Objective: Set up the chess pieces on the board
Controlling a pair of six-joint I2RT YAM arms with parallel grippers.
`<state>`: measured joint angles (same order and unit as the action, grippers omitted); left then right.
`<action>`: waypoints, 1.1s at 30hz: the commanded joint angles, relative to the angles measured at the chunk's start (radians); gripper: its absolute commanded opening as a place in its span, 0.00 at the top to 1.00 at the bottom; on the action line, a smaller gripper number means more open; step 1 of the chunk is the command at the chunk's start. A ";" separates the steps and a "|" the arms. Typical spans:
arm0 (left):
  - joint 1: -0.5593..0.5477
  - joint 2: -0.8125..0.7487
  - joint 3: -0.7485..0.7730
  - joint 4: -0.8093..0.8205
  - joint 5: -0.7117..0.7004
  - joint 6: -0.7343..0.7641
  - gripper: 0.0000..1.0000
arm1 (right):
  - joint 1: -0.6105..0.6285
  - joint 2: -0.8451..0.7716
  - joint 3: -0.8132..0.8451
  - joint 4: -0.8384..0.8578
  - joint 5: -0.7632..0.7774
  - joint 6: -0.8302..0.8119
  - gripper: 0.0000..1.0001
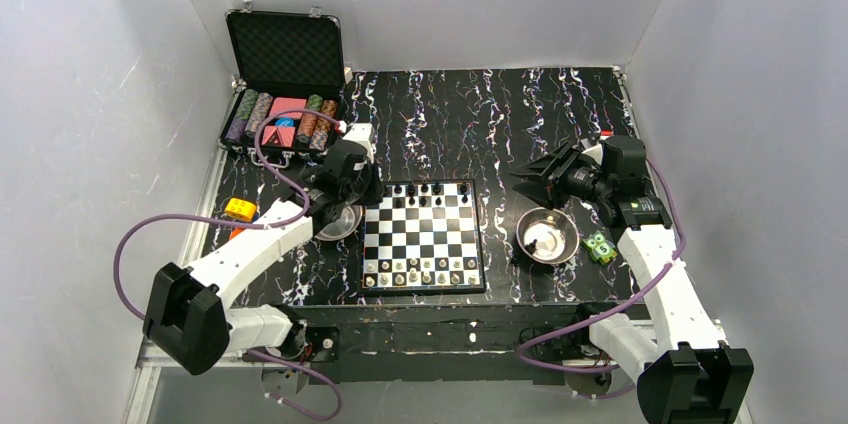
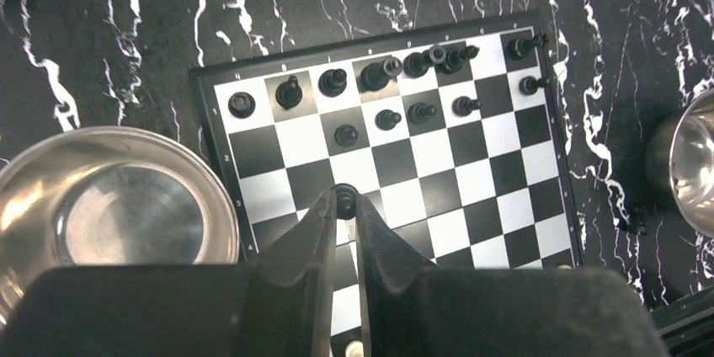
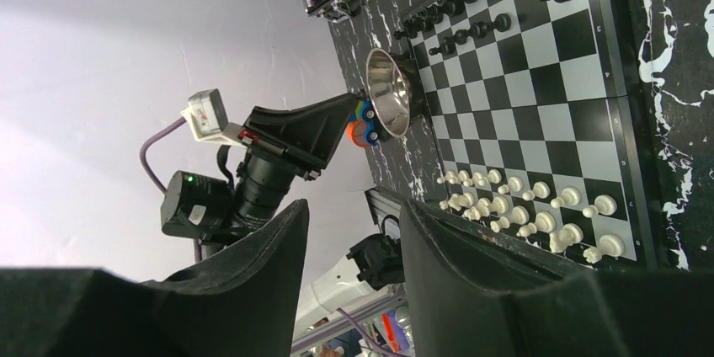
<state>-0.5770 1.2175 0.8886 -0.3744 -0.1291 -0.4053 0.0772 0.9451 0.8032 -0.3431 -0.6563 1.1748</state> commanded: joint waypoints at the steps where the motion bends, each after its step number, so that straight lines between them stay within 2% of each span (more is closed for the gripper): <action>1: 0.012 0.016 -0.022 0.003 0.047 -0.029 1.00 | -0.011 -0.008 -0.012 0.015 -0.021 -0.018 0.48; 10: 0.040 0.126 -0.015 -0.023 0.012 -0.012 1.00 | -0.013 -0.001 -0.021 0.017 -0.030 -0.019 0.49; 25: 0.069 0.250 -0.027 0.061 -0.038 -0.012 1.00 | -0.013 0.010 -0.024 0.014 -0.039 -0.024 0.49; 33: 0.099 0.259 -0.045 0.037 -0.045 -0.023 1.00 | -0.014 0.010 -0.027 0.013 -0.041 -0.025 0.49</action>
<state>-0.4946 1.5017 0.8558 -0.3347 -0.1474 -0.4210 0.0666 0.9565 0.7868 -0.3447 -0.6765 1.1706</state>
